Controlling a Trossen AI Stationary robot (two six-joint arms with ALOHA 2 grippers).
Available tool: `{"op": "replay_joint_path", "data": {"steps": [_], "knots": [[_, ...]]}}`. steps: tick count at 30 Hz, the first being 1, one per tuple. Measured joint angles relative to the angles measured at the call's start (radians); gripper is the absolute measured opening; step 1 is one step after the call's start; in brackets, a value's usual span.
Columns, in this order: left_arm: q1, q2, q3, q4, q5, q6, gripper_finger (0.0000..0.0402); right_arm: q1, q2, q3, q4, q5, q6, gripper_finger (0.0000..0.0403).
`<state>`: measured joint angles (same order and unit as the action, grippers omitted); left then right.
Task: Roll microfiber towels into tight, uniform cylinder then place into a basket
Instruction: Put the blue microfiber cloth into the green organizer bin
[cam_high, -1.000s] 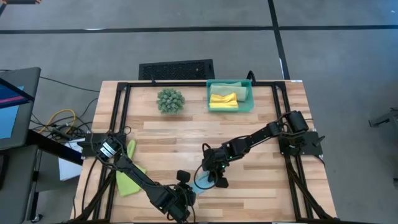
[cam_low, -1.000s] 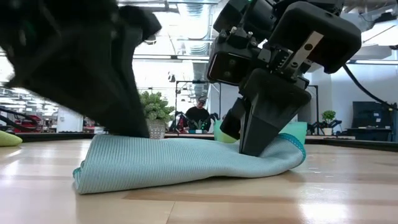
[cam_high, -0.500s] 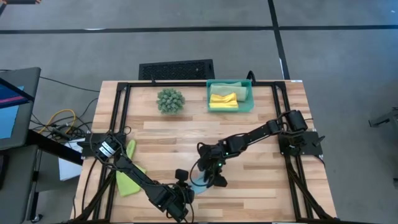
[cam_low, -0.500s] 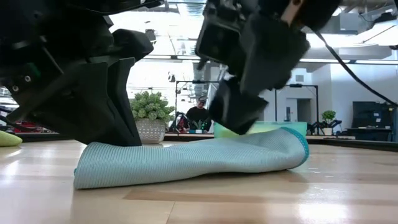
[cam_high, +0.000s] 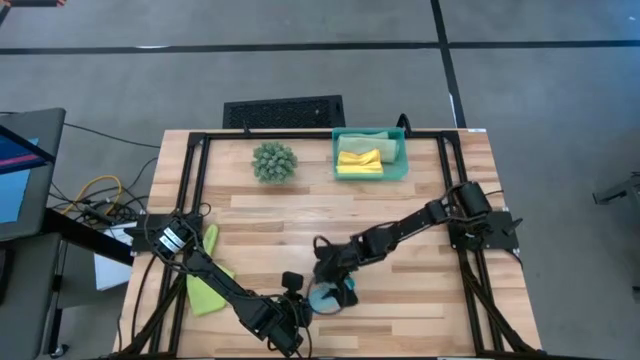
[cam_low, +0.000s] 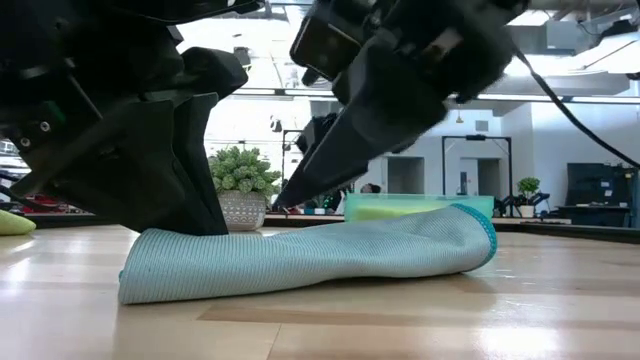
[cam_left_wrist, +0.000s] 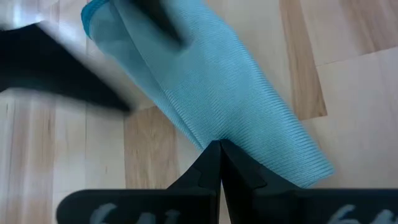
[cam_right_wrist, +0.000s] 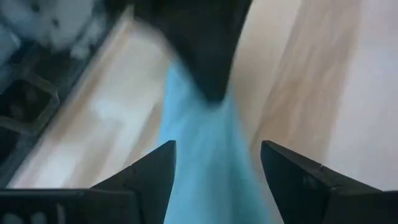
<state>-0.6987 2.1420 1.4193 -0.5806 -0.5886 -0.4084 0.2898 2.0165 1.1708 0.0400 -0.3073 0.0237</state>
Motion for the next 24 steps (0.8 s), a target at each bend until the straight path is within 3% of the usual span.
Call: {"op": "replay_joint_path", "data": {"steps": [9, 14, 20, 24], "knots": [[0.0, 0.001, -0.001, 0.004, 0.0, 0.004, 0.0, 0.032, 0.072, 0.006, 0.018, 0.068, -0.015, 0.0243], [-0.001, 0.006, 0.022, -0.024, -0.021, 0.014, 0.0, 0.034, 0.091, 0.007, 0.004, 0.055, 0.012, 0.0171], [-0.024, 0.011, 0.171, -0.245, -0.093, -0.005, 0.0, 0.05, 0.08, 0.006, -0.011, 0.064, 0.011, 0.0046], [-0.056, 0.009, 0.249, -0.437, -0.144, -0.119, 0.0, 0.055, 0.035, 0.0, -0.04, 0.095, 0.006, 0.004]]}}
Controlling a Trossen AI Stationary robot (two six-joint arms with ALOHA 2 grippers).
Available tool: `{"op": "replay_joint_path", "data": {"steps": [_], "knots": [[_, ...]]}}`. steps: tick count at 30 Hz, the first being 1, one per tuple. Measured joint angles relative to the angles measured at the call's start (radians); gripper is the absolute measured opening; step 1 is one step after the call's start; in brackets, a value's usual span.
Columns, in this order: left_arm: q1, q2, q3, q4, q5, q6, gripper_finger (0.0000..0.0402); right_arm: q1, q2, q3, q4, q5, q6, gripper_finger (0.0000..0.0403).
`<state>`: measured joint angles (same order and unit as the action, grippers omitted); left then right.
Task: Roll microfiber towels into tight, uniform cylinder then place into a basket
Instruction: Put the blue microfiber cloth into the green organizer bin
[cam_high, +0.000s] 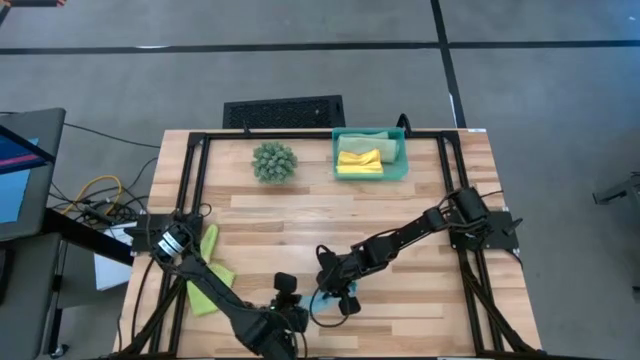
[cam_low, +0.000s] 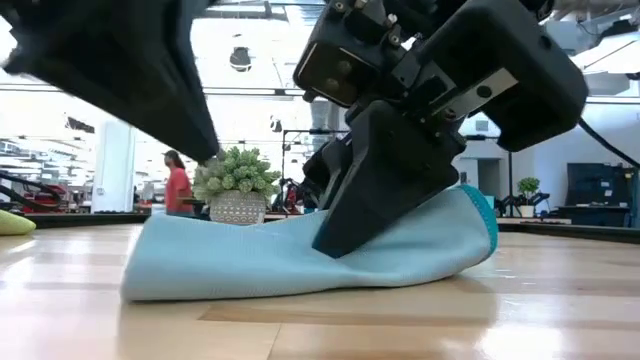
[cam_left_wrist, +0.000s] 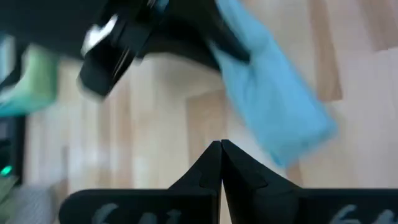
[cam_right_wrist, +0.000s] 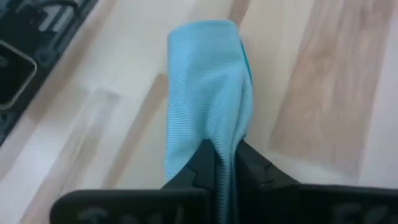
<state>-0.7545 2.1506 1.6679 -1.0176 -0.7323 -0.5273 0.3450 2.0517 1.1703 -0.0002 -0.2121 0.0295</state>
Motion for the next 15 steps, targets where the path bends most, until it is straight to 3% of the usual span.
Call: {"op": "replay_joint_path", "data": {"steps": [5, 9, 15], "knots": [[-0.064, -0.002, 0.03, -0.224, -0.054, -0.225, 0.0, 0.034, -0.104, -0.017, -0.167, 0.191, 0.0, 0.0042], [-0.121, -0.002, 0.027, -0.35, -0.063, -0.392, 0.0, 0.072, -0.209, -0.106, -0.242, 0.314, 0.066, 0.0042], [-0.174, -0.003, 0.027, -0.406, -0.178, -0.47, 0.0, 0.088, -0.44, -0.247, -0.287, 0.565, 0.146, 0.0042]]}}
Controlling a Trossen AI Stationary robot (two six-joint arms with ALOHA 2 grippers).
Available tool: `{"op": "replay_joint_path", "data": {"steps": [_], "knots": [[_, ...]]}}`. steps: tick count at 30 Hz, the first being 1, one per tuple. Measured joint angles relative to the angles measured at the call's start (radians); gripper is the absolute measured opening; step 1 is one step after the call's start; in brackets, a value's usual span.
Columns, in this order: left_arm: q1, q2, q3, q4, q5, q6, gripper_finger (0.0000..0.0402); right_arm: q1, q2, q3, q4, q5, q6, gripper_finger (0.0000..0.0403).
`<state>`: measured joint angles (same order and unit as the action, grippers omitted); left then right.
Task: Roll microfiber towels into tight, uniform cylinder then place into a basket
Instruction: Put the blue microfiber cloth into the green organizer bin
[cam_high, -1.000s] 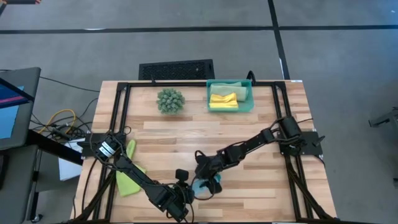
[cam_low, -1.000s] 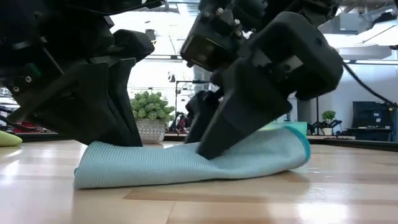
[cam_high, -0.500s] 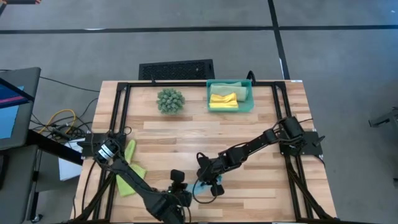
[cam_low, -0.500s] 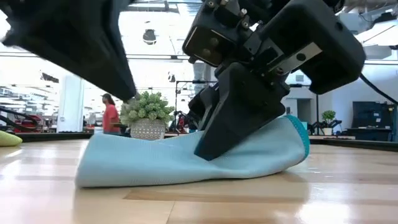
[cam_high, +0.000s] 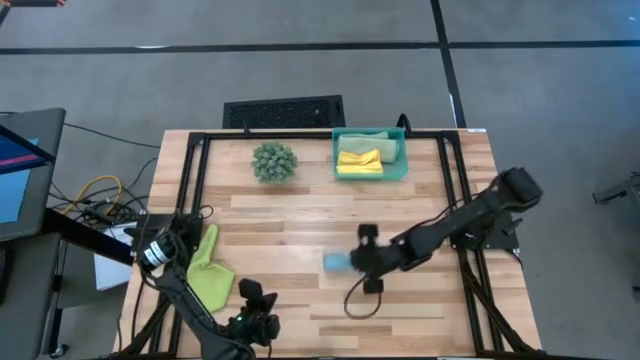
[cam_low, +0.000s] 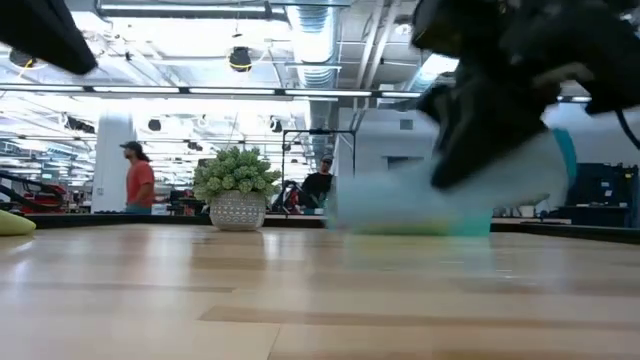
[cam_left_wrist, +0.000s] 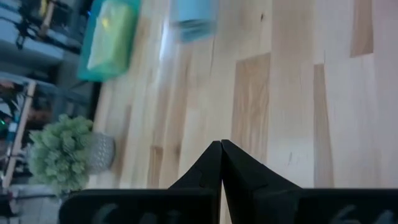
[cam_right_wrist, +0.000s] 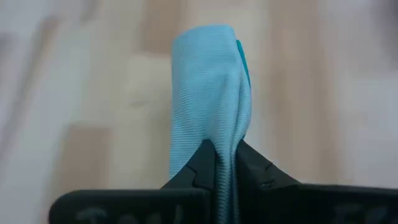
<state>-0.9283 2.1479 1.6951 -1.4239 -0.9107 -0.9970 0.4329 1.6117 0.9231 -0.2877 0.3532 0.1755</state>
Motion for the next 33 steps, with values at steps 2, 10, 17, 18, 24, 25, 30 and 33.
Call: {"op": "replay_joint_path", "data": {"steps": [2, 10, 17, 18, 24, 25, 30, 33], "knots": [[-0.001, 0.0, 0.0, 0.0, -0.013, 0.001, 0.0, -0.015, -0.086, -0.02, -0.052, 0.131, -0.008, 0.0042], [0.024, -0.001, 0.0, 0.0, -0.012, 0.008, 0.0, -0.289, -0.278, -0.019, -0.173, 0.395, -0.347, 0.0046], [0.032, -0.002, 0.0, 0.002, -0.012, 0.009, 0.0, -0.687, -0.26, -0.019, -0.164, 0.04, -0.534, 0.0047], [0.032, -0.002, 0.0, 0.001, -0.012, 0.009, 0.0, -0.73, -0.252, -0.02, -0.166, -0.004, -0.548, 0.0047], [0.032, -0.002, 0.001, 0.001, -0.012, 0.009, 0.0, -0.927, -0.205, -0.019, -0.13, -0.099, -0.569, 0.0047], [0.032, -0.002, 0.001, 0.001, -0.012, 0.013, 0.0, -0.95, -0.198, -0.019, -0.131, -0.117, -0.569, 0.0047], [0.032, -0.003, 0.001, 0.0, -0.012, 0.037, 0.0, -1.021, -0.161, -0.018, -0.084, -0.249, -0.583, 0.0047], [0.033, -0.003, 0.001, 0.001, -0.012, 0.053, 0.0, -1.042, -0.132, -0.018, -0.033, -0.297, -0.612, 0.0047]]}}
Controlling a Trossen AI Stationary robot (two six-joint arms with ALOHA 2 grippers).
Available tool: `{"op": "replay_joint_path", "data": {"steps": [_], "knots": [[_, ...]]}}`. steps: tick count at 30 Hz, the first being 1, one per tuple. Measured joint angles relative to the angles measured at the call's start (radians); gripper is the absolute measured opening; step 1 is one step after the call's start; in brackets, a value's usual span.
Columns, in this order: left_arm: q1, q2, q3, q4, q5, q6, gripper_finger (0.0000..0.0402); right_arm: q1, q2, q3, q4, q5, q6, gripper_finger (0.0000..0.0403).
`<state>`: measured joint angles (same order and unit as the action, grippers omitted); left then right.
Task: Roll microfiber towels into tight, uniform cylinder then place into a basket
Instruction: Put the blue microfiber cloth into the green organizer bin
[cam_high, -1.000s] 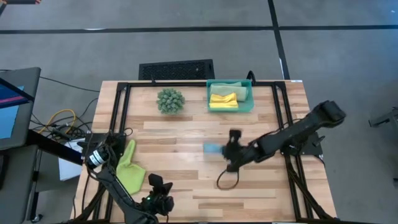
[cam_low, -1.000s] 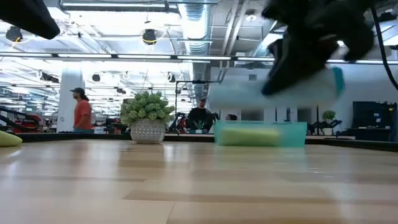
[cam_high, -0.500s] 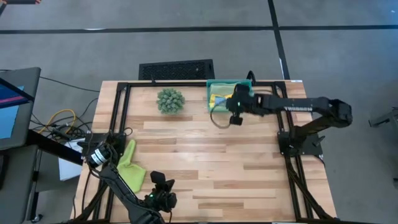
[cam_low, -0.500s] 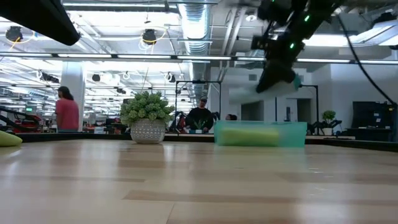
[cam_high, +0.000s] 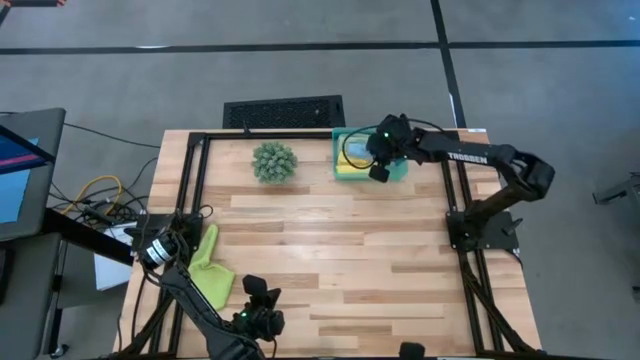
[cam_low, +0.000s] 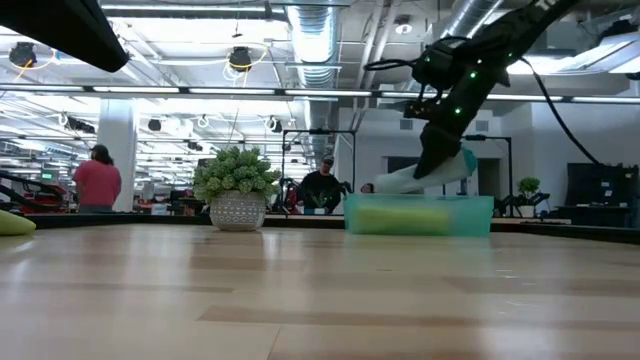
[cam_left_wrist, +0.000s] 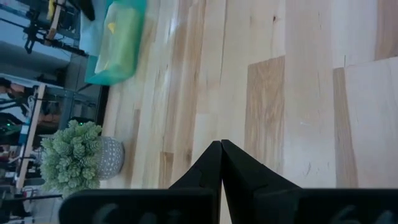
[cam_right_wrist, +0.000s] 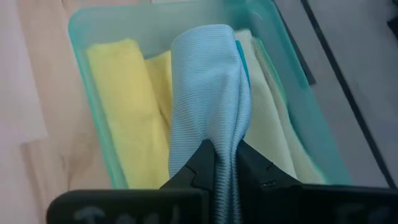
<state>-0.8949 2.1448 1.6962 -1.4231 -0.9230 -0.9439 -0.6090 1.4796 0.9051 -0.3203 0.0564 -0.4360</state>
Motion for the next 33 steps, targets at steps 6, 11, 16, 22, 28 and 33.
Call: {"op": "replay_joint_path", "data": {"steps": [6, 11, 16, 22, 28, 33], "knots": [[0.022, 0.0, 0.0, 0.023, 0.0, 0.028, 0.0, -0.048, 0.051, 0.0, 0.066, -0.064, -0.082, 0.0047], [0.097, -0.002, -0.01, 0.181, 0.01, 0.209, 0.0, -0.083, 0.078, 0.0, 0.101, -0.19, -0.147, 0.0047], [0.206, -0.008, -0.115, 0.455, 0.136, 0.452, 0.0, -0.105, 0.116, 0.001, 0.155, -0.229, -0.212, 0.0048], [0.285, -0.008, -0.224, 0.697, 0.227, 0.608, 0.0, -0.159, 0.172, 0.001, 0.133, -0.264, -0.246, 0.0049], [0.295, -0.084, -0.42, 1.077, 0.291, 0.772, 0.0, -0.192, 0.211, 0.0, 0.064, -0.303, -0.246, 0.0049], [0.326, -0.261, -0.668, 1.481, 0.393, 0.911, 0.0, -0.2, 0.184, -0.055, 0.105, -0.303, -0.246, 0.0048]]}}
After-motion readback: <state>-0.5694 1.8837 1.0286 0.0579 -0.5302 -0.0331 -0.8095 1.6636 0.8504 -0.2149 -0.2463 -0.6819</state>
